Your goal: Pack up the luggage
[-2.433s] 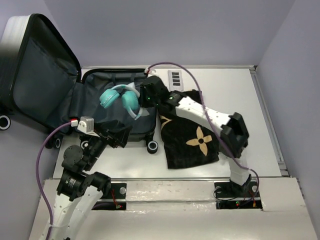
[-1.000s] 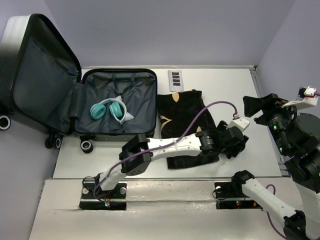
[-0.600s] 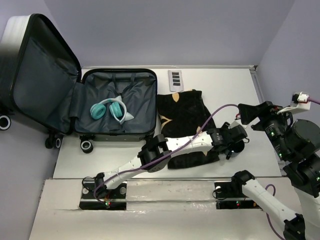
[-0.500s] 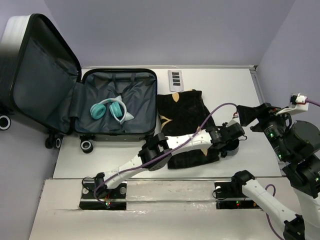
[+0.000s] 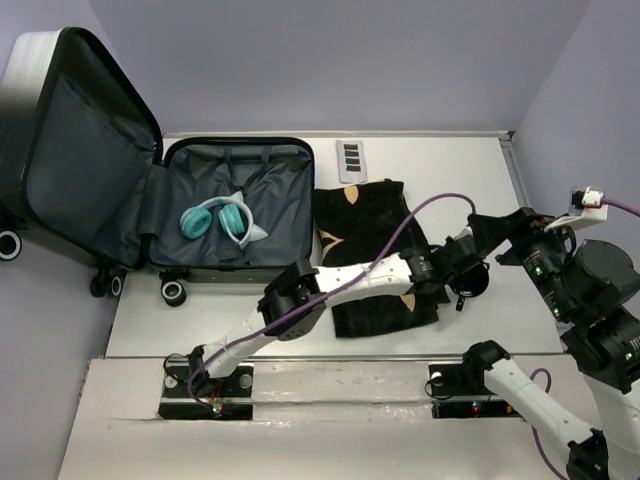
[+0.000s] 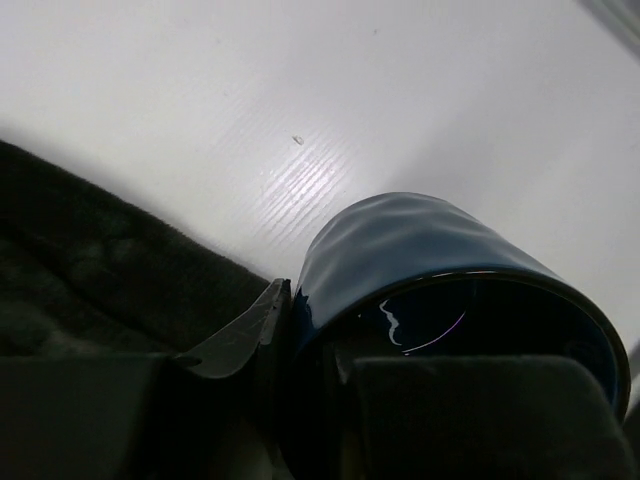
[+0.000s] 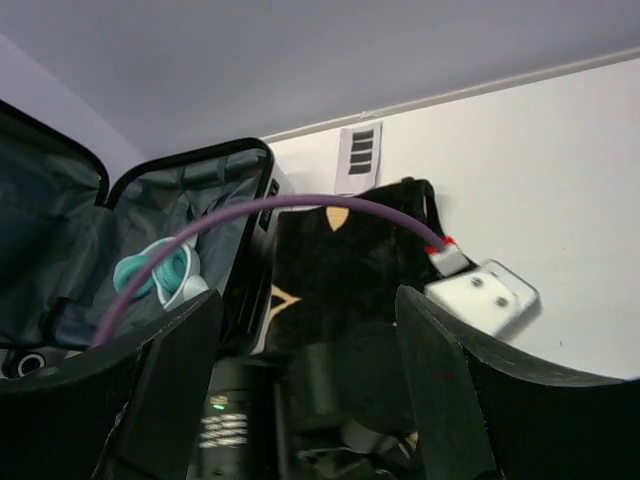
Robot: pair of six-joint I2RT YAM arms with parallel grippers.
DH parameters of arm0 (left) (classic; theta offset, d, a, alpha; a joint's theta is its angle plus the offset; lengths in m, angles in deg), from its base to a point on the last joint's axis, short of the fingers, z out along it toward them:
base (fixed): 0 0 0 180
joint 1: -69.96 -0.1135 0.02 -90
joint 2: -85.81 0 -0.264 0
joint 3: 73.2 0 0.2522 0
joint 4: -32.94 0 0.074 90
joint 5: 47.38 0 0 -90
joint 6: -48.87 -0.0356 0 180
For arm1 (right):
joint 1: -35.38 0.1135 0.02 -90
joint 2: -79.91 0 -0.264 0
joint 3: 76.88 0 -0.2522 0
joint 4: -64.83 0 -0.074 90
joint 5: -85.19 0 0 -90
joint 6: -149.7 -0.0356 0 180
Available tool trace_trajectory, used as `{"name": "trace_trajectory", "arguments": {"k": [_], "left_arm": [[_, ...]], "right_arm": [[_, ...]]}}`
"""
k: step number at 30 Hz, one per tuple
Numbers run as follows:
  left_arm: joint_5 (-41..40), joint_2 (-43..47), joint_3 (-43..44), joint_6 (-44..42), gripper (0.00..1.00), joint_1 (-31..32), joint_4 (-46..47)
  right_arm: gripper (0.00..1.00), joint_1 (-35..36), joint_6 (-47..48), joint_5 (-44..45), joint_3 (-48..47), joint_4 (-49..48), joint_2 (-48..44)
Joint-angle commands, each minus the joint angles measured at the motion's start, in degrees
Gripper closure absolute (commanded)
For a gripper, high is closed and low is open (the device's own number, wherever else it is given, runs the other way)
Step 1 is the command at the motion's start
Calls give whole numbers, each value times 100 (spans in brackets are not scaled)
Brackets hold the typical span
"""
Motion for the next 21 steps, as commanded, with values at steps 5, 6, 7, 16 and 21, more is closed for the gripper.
{"name": "trace_trajectory", "arguments": {"k": [5, 6, 7, 16, 21], "left_arm": [[-210, 3619, -1887, 86, 94, -1158, 1182], [-201, 3911, -2438, 156, 95, -1543, 1173], [-192, 4166, -2713, 174, 95, -1764, 1147], [343, 6453, -4779, 456, 95, -4989, 505], [573, 6446, -5553, 447, 94, -6281, 584]], "right_arm": [[24, 23, 122, -188, -602, -209, -84], [24, 23, 122, -214, -611, -218, -76], [24, 23, 131, -223, -611, -226, -76], [22, 23, 140, -496, -49, -507, 30], [21, 23, 201, -689, 329, -727, 284]]}}
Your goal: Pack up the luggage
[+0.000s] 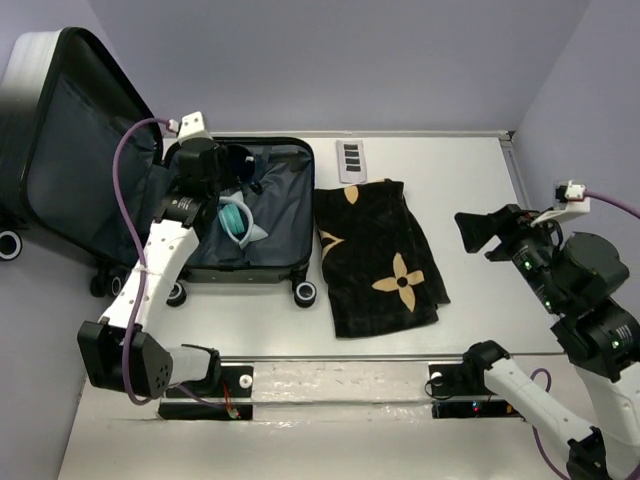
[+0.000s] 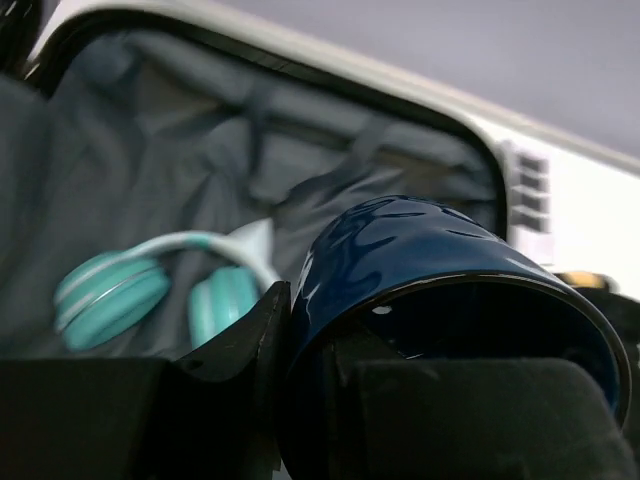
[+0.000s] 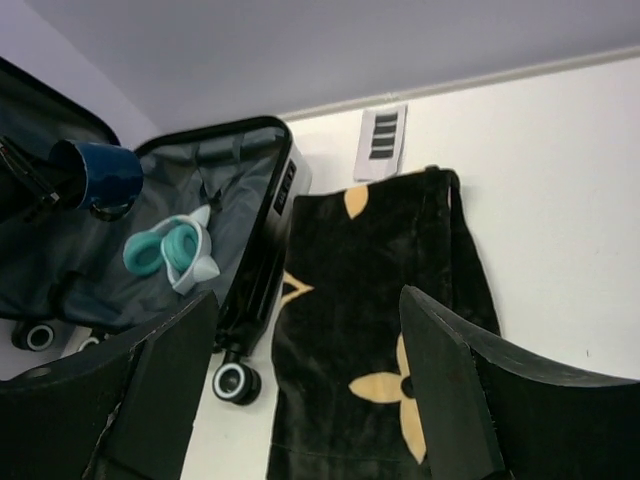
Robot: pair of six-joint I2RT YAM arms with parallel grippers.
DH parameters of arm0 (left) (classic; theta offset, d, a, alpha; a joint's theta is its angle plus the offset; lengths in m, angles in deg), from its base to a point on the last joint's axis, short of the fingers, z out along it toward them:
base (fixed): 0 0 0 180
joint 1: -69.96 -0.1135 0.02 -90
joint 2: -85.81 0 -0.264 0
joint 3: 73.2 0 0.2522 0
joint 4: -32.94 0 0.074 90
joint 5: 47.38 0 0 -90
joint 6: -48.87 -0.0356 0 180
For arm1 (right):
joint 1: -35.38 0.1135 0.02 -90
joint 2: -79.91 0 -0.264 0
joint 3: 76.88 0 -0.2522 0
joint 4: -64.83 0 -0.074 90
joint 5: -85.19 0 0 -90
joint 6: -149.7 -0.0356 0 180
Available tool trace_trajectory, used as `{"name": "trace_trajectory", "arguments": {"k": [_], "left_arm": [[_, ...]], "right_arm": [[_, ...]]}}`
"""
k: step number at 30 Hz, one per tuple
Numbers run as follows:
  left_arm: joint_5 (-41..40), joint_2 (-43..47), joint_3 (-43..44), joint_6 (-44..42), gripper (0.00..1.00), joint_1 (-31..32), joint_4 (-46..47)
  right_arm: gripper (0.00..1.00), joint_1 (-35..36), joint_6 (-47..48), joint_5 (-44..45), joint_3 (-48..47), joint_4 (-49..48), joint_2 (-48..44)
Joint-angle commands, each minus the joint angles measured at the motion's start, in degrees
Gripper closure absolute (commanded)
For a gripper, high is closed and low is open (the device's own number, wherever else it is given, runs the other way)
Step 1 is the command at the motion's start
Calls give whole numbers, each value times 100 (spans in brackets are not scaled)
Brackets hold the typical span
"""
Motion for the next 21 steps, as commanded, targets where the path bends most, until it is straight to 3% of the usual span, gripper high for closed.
{"name": "trace_trajectory", "arguments": {"k": [1, 11, 19, 21], "left_arm": [[474, -160, -453, 117, 94, -666, 276], [1027, -1091, -682, 379, 94, -1721, 952], [1292, -2137, 221, 785, 94, -1951, 1243], [1319, -2497, 416, 829, 90, -1960, 1261]], "right_arm": [[21, 23, 166, -372, 257, -467, 339], [21, 23, 140, -715, 1091, -1221, 954], [21, 23, 114, -997, 1391, -1987, 2123], [21, 23, 193, -883, 1400, -2190, 2404]]}}
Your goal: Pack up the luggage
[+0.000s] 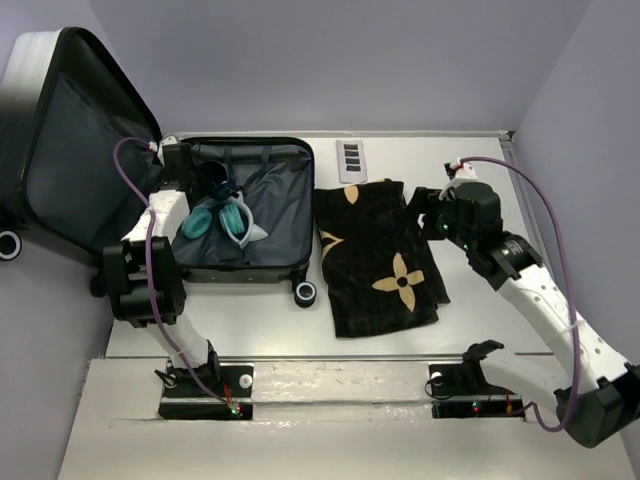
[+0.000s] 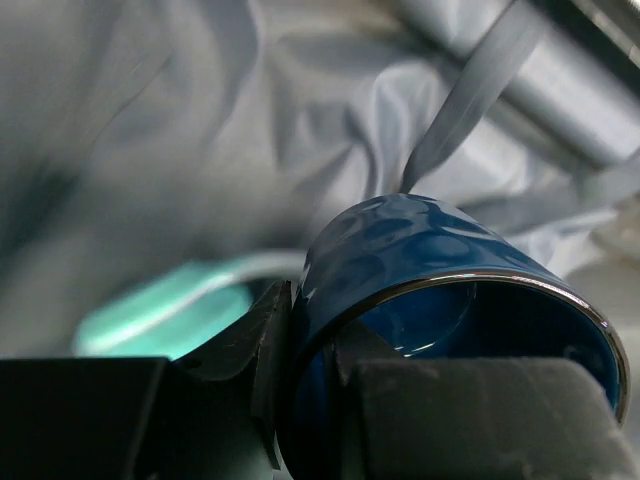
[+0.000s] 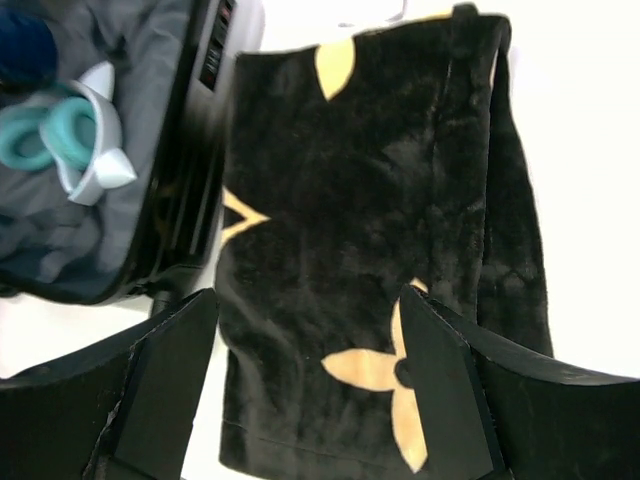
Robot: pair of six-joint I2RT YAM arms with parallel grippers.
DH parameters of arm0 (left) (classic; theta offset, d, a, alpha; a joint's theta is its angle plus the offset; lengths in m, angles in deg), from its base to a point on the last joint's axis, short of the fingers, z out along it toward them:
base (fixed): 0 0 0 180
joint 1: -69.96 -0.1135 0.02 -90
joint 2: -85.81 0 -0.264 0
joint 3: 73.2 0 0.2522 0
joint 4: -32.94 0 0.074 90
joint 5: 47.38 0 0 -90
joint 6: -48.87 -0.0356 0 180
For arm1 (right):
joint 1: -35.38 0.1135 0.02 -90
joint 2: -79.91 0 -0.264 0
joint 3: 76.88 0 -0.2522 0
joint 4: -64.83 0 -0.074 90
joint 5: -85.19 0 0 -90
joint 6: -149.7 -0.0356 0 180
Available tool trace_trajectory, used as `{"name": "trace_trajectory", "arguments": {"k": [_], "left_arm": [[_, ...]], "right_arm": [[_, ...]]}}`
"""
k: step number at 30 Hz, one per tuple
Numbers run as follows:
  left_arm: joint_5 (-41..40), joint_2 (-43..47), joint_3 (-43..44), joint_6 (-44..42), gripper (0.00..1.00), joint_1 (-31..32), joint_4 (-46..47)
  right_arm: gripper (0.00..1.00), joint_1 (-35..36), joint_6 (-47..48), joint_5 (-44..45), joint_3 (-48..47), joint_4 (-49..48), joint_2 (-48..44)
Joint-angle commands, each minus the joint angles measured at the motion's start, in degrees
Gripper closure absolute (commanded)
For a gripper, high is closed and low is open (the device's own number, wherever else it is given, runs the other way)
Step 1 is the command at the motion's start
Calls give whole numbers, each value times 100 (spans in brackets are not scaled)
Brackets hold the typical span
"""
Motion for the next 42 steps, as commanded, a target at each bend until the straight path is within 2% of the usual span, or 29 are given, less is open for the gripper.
{"name": "trace_trajectory", "arguments": {"k": [1, 5, 6, 7, 8, 10, 13, 16, 17, 18, 19, 21, 23, 24, 26, 29, 30, 32, 34, 38, 40, 42], "left_arm": [[289, -389, 796, 291, 87, -1, 706], [342, -793, 1035, 326, 63, -1, 881], [559, -881, 1061, 335, 45, -1, 890], [623, -908, 1114, 326, 33, -10, 899], [675, -882, 1123, 318, 16, -10, 908], [728, -646, 1009, 370, 5, -10, 1065], [825, -294, 782, 475, 3, -1, 1189], [1054, 268, 473, 669, 3, 42, 1443], [1097, 539, 412, 713, 3, 147, 1461], [1167, 916, 237, 730, 3, 392, 1453], [1194, 1042, 235, 739, 3, 394, 1453], [1229, 1471, 60, 731, 3, 762, 1427], [1256, 1710, -124, 722, 3, 991, 1383], [1247, 1946, -212, 704, 3, 1253, 1374], [1238, 2106, -353, 608, 4, 1527, 1313], [1274, 2220, -345, 494, 4, 2098, 1049], [1221, 2238, -301, 389, 4, 2256, 927], [1160, 2195, -205, 274, 4, 2661, 794], [984, 2063, 41, 20, 4, 2924, 583], [563, 1738, 568, -402, 4, 3627, 179], [-68, 1518, 744, -691, 4, 3900, -23], [-640, 1421, 938, -956, 4, 4470, -85]], "right_arm": [[21, 23, 149, -46, -3, -791, 379], [21, 23, 333, 7, -222, -923, 1082], [21, 23, 395, 16, -266, -949, 1353], [20, 23, 430, 16, -301, -958, 1468], [18, 23, 439, 242, -345, -950, 1583], [15, 23, 413, 393, -337, -941, 1838], [15, 23, 194, 386, -136, -932, 1918], [16, 75, 27, -157, 444, -958, 1699], [17, 285, -17, -177, 715, -941, 1637], [22, 783, -122, -195, 953, -845, 1471], [26, 788, -175, -212, 955, -818, 1444], [31, 1366, -325, -151, 1104, -809, 1399], [43, 1665, -535, -142, 1166, -835, 1504], [58, 1667, -615, -81, 1236, -896, 1644], [75, 1719, -791, -98, 1359, -1037, 1768], [83, 1719, -1106, 121, 1605, -1196, 2013], [88, 1719, -1221, 496, 1675, -1178, 2049], [89, 1641, -1651, 684, 1982, -1161, 2050], [89, 1404, -1967, 448, 2280, -1274, 1831], [86, 447, -2452, 263, 3134, -1275, 962], [85, 25, -2470, 288, 3310, -1073, 268], [85, -511, -2356, 411, 3372, -942, -119]]}}
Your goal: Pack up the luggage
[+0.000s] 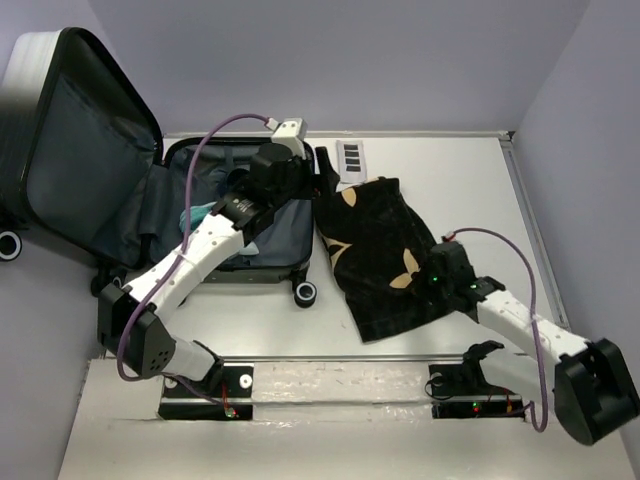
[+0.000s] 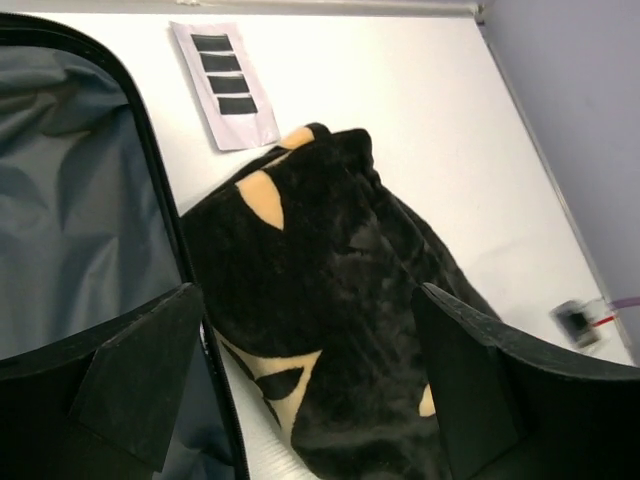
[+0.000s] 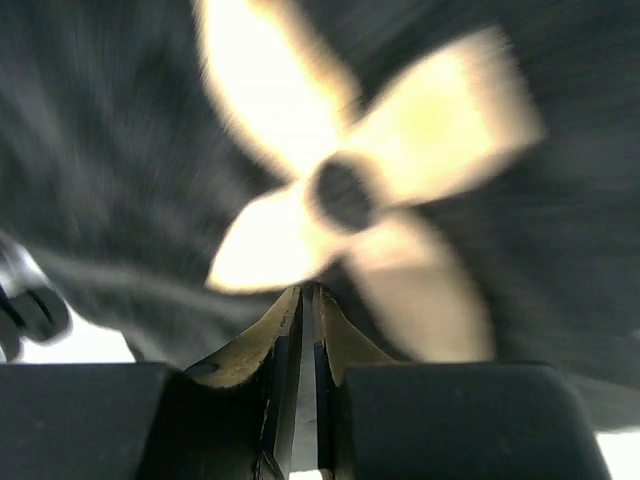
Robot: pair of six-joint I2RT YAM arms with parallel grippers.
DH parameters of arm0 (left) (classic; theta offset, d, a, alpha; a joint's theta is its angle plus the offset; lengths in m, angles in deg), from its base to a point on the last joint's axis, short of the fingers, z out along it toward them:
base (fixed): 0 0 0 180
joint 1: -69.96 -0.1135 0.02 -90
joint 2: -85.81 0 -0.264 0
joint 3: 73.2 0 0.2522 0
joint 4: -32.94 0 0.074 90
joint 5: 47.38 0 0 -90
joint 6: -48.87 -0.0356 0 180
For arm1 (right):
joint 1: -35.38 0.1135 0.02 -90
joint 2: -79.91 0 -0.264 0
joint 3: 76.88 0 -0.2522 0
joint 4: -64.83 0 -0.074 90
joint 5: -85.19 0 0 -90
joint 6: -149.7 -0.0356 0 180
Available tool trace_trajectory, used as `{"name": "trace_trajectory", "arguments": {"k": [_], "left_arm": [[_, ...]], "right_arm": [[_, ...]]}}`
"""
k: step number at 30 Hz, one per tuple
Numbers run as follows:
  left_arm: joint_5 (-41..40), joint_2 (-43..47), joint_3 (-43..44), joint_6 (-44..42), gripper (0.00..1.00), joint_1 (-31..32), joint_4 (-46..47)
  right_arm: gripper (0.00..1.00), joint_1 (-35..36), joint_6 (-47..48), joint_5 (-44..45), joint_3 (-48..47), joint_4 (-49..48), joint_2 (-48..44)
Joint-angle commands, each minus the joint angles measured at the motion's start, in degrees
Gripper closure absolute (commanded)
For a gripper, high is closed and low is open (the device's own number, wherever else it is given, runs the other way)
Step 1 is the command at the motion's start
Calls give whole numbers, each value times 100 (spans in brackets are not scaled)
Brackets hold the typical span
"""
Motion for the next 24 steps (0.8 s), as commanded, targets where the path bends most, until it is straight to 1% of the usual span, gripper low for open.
{"name": "trace_trajectory", "arguments": {"k": [1, 2, 4, 5, 6, 7, 8, 9, 11, 12, 13, 14, 15, 16, 17, 18, 19, 21, 24], "left_arm": [[-1508, -224, 610, -865, 4, 883, -276], [-1582, -313, 741, -1005, 4, 1006, -284], [-1504, -532, 909, -989, 4, 1095, -354], [-1347, -777, 988, -963, 4, 1104, -389], [-1276, -919, 1189, -962, 4, 1104, -442], [-1231, -1251, 1461, -980, 3, 1104, -582], [-1231, -1445, 1620, -1050, 4, 1104, -670], [-1275, -1865, 1813, -1094, 3, 1104, -871], [-1406, -2341, 2278, -1208, 3, 1104, -1144], [-1459, -2553, 2768, -1269, 2, 1104, -1407], [-1581, -2972, 2999, -1357, 2, 1095, -1522], [-1652, -3133, 3219, -1384, 2, 1095, -1628], [-1644, -3239, 3465, -1402, 2, 1095, -1655], [-1583, -3319, 3511, -1402, 2, 1095, -1603], [-1530, -3302, 3459, -1332, 2, 1095, -1507], [-1443, -3241, 3389, -1288, 2, 1095, -1393], [-1303, -3110, 3327, -1244, 2, 1095, -1148], [-1101, -2934, 3239, -1121, 2, 1095, -1041], [-1038, -2723, 3064, -1129, 2, 1095, -997]], "right_arm": [[84, -886, 26, 415, 63, 237, -811], [84, -1358, 167, 434, 19, 246, -795], [84, -1922, 518, 373, -279, 238, -542], [84, -2221, 859, 251, -402, 220, -166], [84, -2537, 976, 189, -525, 168, 29], [84, -3288, 1116, -429, -726, 37, 362], [84, -3592, 1118, -844, -772, -104, 469], [84, -3882, 1092, -1258, -799, -305, 549], [82, -3885, 1109, -1340, -1105, -185, 620], [72, -3885, 1135, -1480, -1167, -80, 455], [63, -3885, 1222, -1934, -1168, 0, 244], [53, -3885, 1241, -2139, -1020, 27, -19], [44, -3885, 1267, -2245, -940, 131, -587], [27, -3885, 1328, -2176, -861, 437, -845], [21, -3885, 1485, -2010, -686, 588, -1074], [17, -3824, 1417, -1800, -615, 737, -1207], [6, -3823, 1391, -1824, -588, 730, -1286], [4, -3823, 1276, -1939, -710, 852, -921], [3, -3823, 1390, -1624, -737, 949, -585]]}}
